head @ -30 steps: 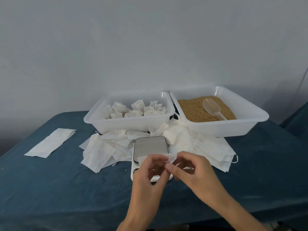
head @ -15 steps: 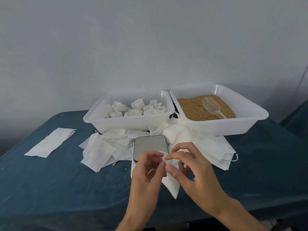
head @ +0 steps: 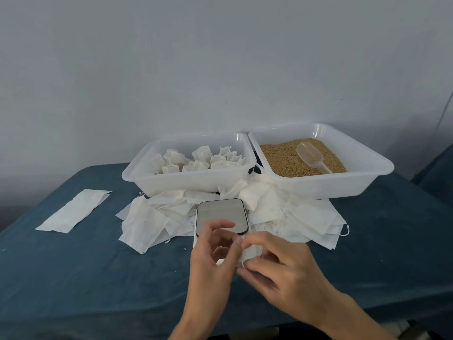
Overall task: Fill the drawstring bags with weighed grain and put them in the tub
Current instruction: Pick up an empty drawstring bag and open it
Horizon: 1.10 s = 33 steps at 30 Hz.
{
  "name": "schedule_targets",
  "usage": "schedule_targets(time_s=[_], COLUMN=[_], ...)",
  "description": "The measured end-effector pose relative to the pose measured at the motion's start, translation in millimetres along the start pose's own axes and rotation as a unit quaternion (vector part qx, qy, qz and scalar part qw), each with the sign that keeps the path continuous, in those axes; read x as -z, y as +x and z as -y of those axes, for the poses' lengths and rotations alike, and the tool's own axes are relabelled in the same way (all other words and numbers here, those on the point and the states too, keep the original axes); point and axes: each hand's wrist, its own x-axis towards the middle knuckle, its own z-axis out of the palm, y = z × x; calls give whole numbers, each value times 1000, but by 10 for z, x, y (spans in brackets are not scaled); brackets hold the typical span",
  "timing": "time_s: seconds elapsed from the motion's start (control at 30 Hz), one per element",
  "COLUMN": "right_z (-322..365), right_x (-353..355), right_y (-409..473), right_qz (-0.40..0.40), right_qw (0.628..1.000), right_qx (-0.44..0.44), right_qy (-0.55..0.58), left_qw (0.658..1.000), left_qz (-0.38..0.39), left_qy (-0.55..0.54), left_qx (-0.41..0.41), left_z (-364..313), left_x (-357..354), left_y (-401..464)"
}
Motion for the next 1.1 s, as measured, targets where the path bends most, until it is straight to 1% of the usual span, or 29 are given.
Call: schedule_targets(time_s=[0.07, 0.1, 0.2, 0.27, 0.33, 0.4, 0.47, 0.53, 0.6, 0.67, 0.73, 0.8, 0.97, 1.03, 1.1], right_z=[-22, -31, -49, -81, -93, -111, -139, -163, -207, -237, -248, -243, -280, -300, -293], right_x=[7, 22, 49, 15, -12, -10, 24, 62, 79, 86, 79, 80, 132, 148, 163], right_y=[-7, 0, 21, -4, 2, 7, 18, 44, 58, 64, 63, 66, 92, 91, 88], right_qz=[35, 66, 140, 143, 106, 52, 1, -45, -69, -40, 24, 58, 26, 32, 56], right_qw=[999, 997, 968, 949, 943, 939, 920, 887, 862, 847, 845, 843, 823, 822, 828], right_qx=[-16, -45, -193, -243, -255, -275, -317, -359, -384, -403, -410, -405, -393, -390, -377], right_qy=[7, 20, 80, 140, 185, 197, 230, 287, 324, 344, 342, 350, 408, 414, 410], left_qw=[1000, 1000, 1000, 999, 997, 992, 987, 992, 997, 997, 997, 997, 995, 996, 997], left_qz=[-8, -13, -12, 3, 15, -17, -57, -65, -46, -24, -36, -48, -65, -49, -30], left_qy=[-7, -6, 25, 46, 70, 118, 144, 110, 29, -27, -35, -32, -44, -41, -38], left_qx=[-1, -2, -14, -22, -32, -44, -34, 10, 56, 75, 56, 46, 62, 62, 62], left_z=[-11, -11, 3, 1, -9, 6, 33, 47, 53, 38, 43, 51, 70, 68, 59], left_x=[1, 4, 5, -7, -18, -5, 18, 41, 56, 58, 61, 70, 133, 138, 127], left_y=[0, 2, -10, -29, -42, -28, 9, 47, 78, 80, 82, 92, 142, 149, 143])
